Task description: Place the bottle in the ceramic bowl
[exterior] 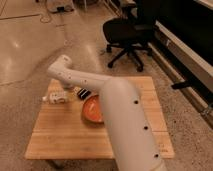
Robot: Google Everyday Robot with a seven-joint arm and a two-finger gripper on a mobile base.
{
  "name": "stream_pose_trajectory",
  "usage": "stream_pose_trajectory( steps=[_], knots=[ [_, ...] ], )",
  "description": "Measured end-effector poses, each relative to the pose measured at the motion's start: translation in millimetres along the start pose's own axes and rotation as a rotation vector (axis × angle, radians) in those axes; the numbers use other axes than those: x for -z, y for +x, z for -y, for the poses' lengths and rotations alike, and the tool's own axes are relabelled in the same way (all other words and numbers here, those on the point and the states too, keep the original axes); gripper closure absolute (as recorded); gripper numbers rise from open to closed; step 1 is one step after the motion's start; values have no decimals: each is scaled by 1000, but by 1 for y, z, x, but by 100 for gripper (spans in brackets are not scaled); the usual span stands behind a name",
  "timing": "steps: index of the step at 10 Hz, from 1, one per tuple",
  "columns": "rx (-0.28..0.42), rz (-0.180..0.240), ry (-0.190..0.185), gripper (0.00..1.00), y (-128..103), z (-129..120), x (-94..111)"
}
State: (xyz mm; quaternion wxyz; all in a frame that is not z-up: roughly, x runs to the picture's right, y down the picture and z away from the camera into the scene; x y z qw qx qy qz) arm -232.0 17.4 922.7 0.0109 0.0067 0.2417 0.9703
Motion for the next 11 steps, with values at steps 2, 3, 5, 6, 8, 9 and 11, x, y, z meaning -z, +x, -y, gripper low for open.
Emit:
stream_pose_trajectory(
  steps=[2, 3, 5, 6, 8, 9, 11],
  knots=[
    [35, 5, -3, 31, 12, -3, -6],
    [38, 11, 0, 31, 12, -1, -15],
    [53, 6, -4, 39, 27, -3, -37],
    [51, 6, -5, 49, 27, -2, -43],
    [39, 10, -7, 60, 15, -2, -41],
    [11, 5, -7, 74, -6, 5, -25],
    [-16, -5, -4, 89, -45, 24, 5]
  ],
)
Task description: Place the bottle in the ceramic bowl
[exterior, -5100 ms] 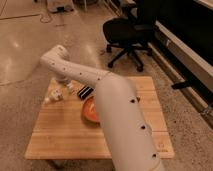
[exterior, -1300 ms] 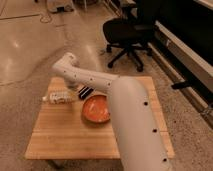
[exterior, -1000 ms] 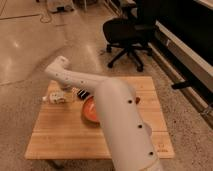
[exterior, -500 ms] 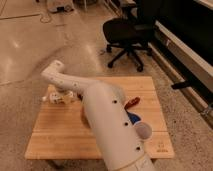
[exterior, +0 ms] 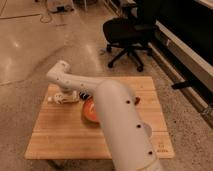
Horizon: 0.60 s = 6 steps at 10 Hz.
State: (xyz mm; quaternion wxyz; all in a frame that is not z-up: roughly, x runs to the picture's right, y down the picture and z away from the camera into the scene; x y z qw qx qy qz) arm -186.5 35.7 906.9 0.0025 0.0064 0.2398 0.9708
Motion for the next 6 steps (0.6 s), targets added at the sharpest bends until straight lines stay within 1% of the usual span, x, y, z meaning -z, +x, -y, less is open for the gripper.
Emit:
stream_pose_trajectory(
  steps=[1, 2, 3, 4, 5, 6],
  knots=[
    [-11, -4, -1, 91, -25, 12, 15],
    [-27, -9, -2, 91, -44, 22, 34],
    [-36, -11, -5, 91, -56, 26, 44],
    [-47, -13, -9, 91, -71, 28, 51],
    [-58, -15, -3, 89, -82, 32, 52],
    [-71, -18, -2, 82, -95, 34, 52]
  ],
)
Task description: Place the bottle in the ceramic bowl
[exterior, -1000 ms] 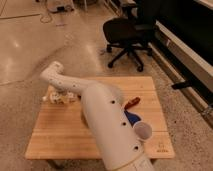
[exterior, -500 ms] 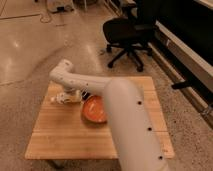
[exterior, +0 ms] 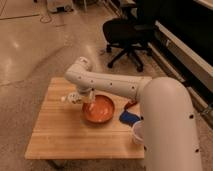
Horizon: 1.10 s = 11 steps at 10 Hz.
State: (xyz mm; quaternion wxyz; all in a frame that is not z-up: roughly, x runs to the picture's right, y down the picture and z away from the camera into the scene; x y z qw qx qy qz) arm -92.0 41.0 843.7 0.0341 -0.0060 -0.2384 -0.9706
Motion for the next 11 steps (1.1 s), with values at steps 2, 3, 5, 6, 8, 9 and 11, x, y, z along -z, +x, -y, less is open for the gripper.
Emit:
stream_pose_trajectory(
  steps=[2, 3, 5, 6, 8, 9, 11],
  knots=[
    [-31, -3, 6, 62, -35, 2, 1],
    [-40, -5, 8, 54, -45, 4, 3],
    [-68, -11, 11, 41, -65, 7, 2],
    [-85, -13, 18, 30, -74, 13, -2],
    [-102, -13, 17, 24, -84, 20, -1],
    [-105, -15, 15, 24, -83, 18, -1],
    [-110, -19, 12, 24, -85, 3, -5]
  ],
)
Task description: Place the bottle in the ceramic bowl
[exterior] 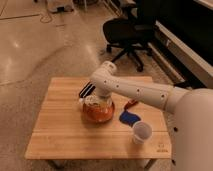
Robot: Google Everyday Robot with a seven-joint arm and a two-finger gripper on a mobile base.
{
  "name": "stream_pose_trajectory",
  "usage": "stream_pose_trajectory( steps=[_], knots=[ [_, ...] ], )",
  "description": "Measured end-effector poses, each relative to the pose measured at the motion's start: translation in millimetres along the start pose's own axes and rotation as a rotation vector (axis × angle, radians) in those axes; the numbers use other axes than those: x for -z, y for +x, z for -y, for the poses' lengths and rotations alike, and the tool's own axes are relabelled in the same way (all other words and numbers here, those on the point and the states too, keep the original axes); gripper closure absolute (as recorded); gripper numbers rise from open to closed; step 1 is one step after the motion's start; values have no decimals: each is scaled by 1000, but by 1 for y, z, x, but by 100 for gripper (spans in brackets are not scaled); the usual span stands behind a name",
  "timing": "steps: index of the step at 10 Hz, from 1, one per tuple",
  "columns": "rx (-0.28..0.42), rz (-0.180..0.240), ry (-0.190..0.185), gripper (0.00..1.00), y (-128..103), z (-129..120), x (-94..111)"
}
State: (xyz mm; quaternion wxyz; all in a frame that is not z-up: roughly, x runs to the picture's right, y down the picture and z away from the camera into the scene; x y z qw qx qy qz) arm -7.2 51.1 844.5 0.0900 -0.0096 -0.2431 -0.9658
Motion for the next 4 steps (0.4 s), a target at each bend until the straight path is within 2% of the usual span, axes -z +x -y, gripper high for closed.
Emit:
stream_pose_trajectory(
  steps=[2, 4],
  knots=[
    [-15, 1, 5, 24, -11, -11, -2],
    [-31, -5, 6, 24, -16, -12, -4]
  ],
)
